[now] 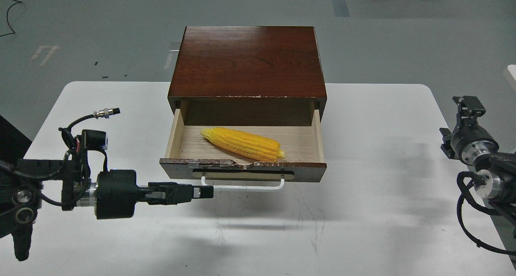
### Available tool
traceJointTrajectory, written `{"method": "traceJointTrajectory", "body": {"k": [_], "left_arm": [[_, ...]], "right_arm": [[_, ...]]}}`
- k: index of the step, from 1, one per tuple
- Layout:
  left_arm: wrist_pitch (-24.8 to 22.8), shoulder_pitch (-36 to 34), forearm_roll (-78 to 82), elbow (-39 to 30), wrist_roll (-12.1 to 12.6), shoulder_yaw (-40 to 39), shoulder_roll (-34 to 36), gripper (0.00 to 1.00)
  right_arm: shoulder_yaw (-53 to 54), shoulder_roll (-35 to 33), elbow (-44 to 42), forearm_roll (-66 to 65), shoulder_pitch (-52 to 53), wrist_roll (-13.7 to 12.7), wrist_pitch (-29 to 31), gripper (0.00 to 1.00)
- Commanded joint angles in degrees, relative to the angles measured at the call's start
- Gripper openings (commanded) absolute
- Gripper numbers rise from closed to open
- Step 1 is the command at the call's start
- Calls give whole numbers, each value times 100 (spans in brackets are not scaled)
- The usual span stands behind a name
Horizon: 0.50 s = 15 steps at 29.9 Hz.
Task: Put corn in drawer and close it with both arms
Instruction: 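Bring the left gripper to the drawer front beside the white handle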
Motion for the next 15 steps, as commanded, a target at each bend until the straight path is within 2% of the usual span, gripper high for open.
{"method": "traceJointTrajectory", "body": {"k": [1,15], "left_arm": [[0,74,16,13,-1,55,-211,0],[0,355,113,566,-1,81,-1037,0]], "right_arm": [[0,34,2,0,-1,0,0,99],[193,245,11,9,394,-8,0,99]]}}
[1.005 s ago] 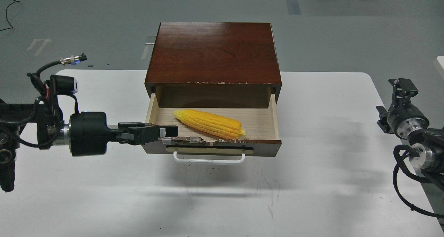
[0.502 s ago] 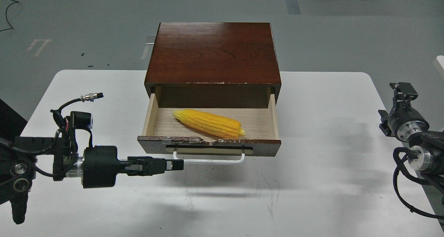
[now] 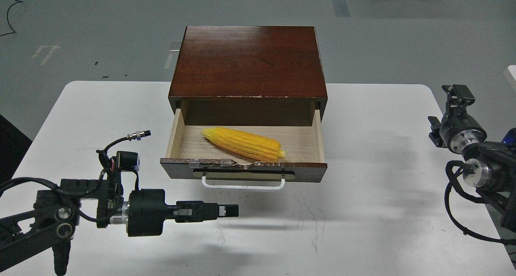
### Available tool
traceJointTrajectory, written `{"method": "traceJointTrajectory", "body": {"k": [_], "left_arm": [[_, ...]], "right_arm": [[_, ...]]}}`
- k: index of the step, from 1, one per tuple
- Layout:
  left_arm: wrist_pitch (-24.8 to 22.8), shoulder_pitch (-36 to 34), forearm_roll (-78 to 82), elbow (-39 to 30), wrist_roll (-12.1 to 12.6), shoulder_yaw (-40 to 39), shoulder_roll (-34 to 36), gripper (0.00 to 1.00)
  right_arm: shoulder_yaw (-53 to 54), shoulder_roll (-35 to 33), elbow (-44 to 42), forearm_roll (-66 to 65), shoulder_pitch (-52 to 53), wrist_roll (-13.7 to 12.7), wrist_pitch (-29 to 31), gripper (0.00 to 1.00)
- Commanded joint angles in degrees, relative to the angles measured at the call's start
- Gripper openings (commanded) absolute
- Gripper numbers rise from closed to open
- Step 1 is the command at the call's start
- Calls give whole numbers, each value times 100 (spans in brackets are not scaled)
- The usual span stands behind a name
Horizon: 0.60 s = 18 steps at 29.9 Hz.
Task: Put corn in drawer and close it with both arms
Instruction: 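Bring the left gripper to the drawer front beside the white handle, then push the drawer front with the left gripper toward the cabinet until shut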
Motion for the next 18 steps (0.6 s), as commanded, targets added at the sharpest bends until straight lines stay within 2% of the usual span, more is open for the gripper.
{"method": "traceJointTrajectory", "body": {"k": [1,8,11,12,15,18], "left_arm": [[0,19,4,206,-1,8,-135,0],[0,107,-4,400,-1,-1,-303,0],[0,107,-4,417,-1,-1,-303,0],[0,116,-4,443,-1,-1,-303,0],[0,151,-13,461,-1,-1,-294,0],[0,160,-13,540,-1,-10,-311,0]], "right_arm": [[161,29,0,8,186,-8,8,99],[425,187,87,25,424,35,104,98],[531,126,61,8,442,211,1174,97],[505,117,35,8,416,411,1586,97],[399,99,35,-36,380,700,1941,97],[303,99,52,-377,363,700,1942,97]]}}
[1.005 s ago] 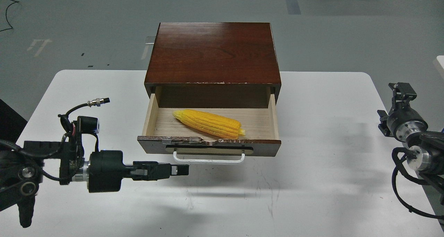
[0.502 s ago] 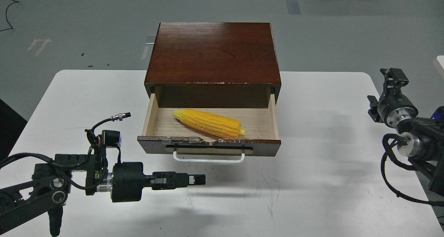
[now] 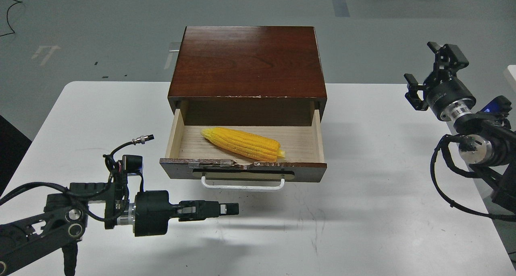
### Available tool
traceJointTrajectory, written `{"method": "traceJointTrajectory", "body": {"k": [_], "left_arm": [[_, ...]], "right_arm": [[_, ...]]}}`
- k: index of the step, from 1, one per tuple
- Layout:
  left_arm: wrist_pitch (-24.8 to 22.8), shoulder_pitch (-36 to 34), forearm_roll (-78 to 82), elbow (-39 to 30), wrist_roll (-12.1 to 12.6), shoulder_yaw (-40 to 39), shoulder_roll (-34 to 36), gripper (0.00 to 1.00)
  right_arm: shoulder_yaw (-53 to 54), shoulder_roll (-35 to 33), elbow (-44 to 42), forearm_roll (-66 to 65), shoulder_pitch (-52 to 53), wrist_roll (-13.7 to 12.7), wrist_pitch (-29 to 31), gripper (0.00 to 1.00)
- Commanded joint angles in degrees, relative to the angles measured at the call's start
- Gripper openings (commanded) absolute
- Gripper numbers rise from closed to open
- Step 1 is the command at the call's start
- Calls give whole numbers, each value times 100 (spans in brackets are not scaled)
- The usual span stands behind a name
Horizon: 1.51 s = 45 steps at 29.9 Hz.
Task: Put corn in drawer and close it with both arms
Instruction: 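Push the drawer front with the left gripper toward the cabinet until shut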
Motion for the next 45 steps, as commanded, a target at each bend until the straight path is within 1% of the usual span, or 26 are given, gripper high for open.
{"method": "traceJointTrajectory", "body": {"k": [1,9,27,36,45], "left_arm": [[0,15,-12,92,-1,-8,-18,0],[0,-3,-12,206,-1,-60,-115,0],[0,-310,-38,496,-1,-113,-326,0],[0,-565,-47,715,-1,-113,-563,0],[0,-627,-39,900,-1,-113,-651,0]], "right_arm": [[-109,-3,16,-325,-31,48,68,97],[-109,15,-28,-387,-110,48,41,98],[-197,6,-107,-387,-251,48,41,98],[-205,6,-186,-387,-260,48,41,98],[-205,6,-212,-387,-277,48,41,98]]}}
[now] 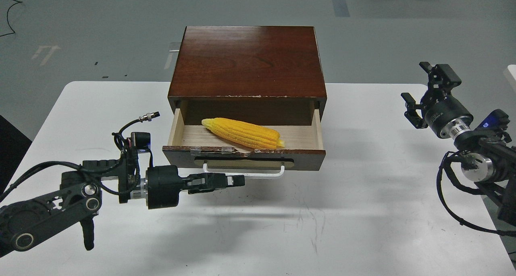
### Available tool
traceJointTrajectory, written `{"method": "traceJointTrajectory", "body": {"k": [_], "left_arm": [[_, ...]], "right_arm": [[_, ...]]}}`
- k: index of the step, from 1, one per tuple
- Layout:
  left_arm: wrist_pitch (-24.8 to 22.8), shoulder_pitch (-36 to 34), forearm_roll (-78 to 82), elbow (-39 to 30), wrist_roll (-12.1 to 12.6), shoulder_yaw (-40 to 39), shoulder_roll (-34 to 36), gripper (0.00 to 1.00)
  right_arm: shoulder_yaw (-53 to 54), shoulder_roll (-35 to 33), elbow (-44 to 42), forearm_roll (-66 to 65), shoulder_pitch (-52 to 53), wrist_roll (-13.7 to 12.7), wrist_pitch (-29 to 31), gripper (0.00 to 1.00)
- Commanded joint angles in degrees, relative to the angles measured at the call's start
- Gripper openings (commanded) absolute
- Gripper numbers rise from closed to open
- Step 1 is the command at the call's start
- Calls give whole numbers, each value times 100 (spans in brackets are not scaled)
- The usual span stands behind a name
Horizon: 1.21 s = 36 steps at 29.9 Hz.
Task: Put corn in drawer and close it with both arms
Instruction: 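Push the drawer front with the left gripper toward the cabinet until shut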
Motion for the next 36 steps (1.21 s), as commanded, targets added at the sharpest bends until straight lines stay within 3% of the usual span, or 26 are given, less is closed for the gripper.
{"method": "traceJointTrajectory", "body": {"k": [1,36], "left_arm": [[1,-9,-2,84,2,-3,-57,0],[102,-580,-11,761,2,-12,-532,0]], "right_arm": [[0,-7,0,0,-26,-1,0,98],[0,-7,-88,0,-132,-1,0,98]]}}
